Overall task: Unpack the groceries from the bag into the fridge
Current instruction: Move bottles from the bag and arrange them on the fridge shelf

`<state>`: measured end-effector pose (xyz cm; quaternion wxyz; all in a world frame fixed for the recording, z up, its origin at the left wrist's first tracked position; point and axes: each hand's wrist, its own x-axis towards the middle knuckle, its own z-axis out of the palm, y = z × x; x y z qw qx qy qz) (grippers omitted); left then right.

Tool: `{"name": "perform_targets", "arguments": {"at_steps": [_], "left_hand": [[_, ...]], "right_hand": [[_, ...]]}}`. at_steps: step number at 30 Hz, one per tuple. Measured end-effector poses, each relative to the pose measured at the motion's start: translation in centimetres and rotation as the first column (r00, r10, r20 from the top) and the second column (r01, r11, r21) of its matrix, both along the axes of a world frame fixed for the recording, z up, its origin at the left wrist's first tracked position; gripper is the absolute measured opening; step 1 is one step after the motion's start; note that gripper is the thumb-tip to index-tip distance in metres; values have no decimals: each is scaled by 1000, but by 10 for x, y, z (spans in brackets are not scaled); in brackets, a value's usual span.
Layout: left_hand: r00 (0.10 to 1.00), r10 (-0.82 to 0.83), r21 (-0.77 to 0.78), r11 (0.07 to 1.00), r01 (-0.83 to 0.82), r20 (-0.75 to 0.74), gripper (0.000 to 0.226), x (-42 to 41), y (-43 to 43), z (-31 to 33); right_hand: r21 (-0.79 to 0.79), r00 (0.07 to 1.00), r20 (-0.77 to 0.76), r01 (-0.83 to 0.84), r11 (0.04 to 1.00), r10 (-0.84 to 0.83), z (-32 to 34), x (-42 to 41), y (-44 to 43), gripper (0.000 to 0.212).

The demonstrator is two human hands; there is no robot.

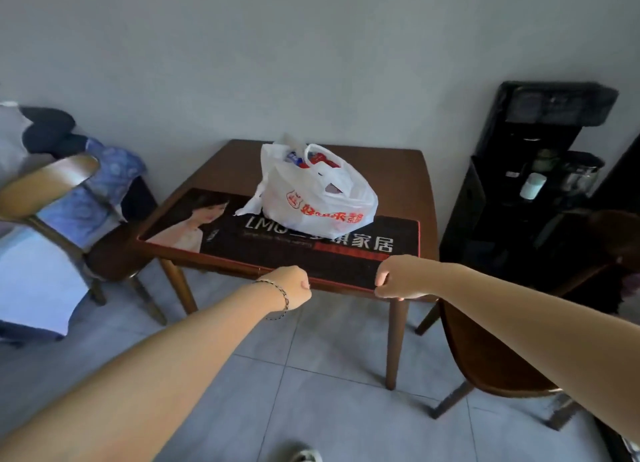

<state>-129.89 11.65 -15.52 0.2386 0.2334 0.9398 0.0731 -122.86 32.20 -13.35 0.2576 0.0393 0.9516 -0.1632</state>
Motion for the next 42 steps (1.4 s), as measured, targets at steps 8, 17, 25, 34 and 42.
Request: {"name": "perform_targets", "arguments": {"at_steps": [8, 17, 25, 34, 42], "left_hand": [[999, 48, 92, 995, -48, 9, 16, -168, -7, 12], [964, 239, 253, 946, -204, -116, 31, -308, 7, 4], [818, 298, 468, 883, -41, -491, 25, -414, 43, 21], [960, 278, -92, 957, -276, 15, 64, -507, 99, -15], [982, 158, 193, 965, -175, 104, 63, -555, 59, -22]], "right_hand": [[-61, 993, -62, 92, 994, -96, 12, -149, 1, 27], [-197, 883, -433, 106, 975, -183, 37, -295, 10, 25], [107, 875, -448, -148, 983, 181, 5, -431, 16, 41], [433, 970, -230, 33, 901, 75, -42, -464, 104, 29], [555, 860, -348, 510, 657, -373, -39, -483, 99, 45]]}}
